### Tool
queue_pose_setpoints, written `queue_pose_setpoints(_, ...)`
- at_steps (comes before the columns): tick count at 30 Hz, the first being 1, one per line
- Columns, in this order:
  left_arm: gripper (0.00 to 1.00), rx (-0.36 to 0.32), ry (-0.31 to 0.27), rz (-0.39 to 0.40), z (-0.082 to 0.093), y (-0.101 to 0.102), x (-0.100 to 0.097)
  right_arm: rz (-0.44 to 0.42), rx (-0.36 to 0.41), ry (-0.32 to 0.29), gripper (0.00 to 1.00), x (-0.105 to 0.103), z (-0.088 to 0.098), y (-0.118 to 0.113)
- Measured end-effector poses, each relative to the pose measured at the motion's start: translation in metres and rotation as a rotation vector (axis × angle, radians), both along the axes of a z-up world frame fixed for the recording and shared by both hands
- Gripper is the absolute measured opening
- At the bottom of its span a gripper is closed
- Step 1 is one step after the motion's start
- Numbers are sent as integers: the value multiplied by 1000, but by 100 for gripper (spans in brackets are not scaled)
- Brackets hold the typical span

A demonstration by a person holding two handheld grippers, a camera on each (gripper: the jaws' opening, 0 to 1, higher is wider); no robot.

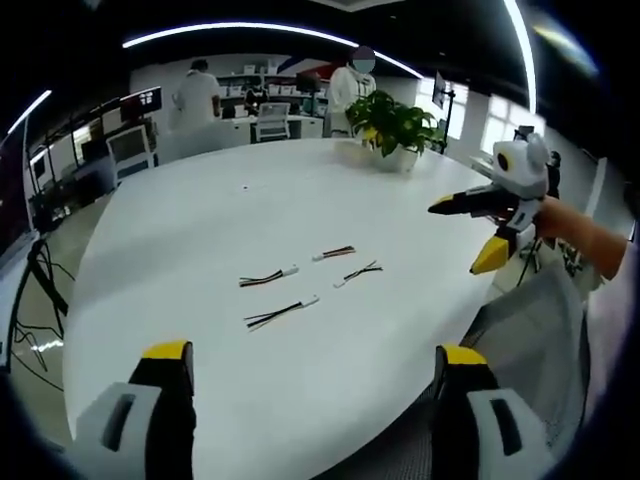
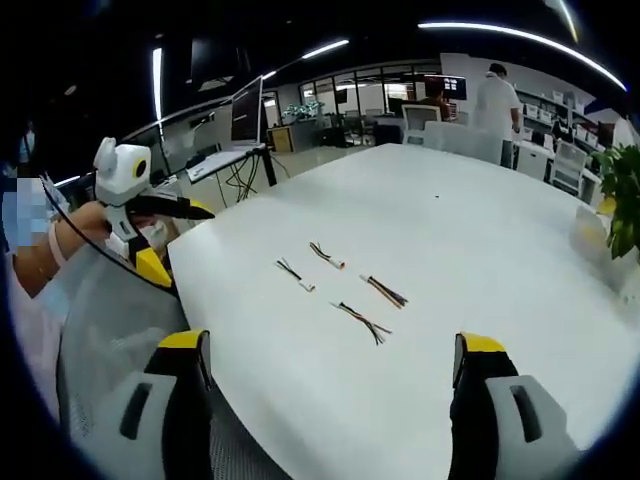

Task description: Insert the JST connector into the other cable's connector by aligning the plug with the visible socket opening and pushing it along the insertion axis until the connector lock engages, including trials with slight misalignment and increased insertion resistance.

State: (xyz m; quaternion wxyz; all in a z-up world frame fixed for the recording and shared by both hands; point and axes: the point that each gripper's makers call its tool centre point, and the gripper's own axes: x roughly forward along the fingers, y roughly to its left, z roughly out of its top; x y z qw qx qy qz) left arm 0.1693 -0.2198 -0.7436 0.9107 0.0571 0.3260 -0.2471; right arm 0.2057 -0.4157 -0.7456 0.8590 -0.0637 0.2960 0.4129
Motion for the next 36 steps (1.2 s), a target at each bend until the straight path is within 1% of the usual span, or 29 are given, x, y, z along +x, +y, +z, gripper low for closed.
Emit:
queue_pose_setpoints(8, 98, 4, -7, -5, 3, 1, 1, -6, 0, -2, 100, 1, 1, -1)
queue_pose_setpoints(17, 97, 14, 5, -17, -1, -1, -1, -1, -6, -4, 99, 0, 1, -1)
queue_pose_setpoints(24, 96, 7, -4, -10, 3, 1, 2, -3, -8, -12, 99, 3, 3, -2)
queue_pose_setpoints(29, 95, 2, -18, -2, 7, 3, 4, 1, 2, -12, 96, 4, 6, 1)
queue_pose_setpoints(34, 91, -22, -30, 16, 13, 7, 8, 0, 22, -21, 95, 7, 9, 2)
queue_pose_setpoints(36, 91, -25, -59, 12, 18, 7, 11, -3, 26, -22, 94, 9, 11, 2)
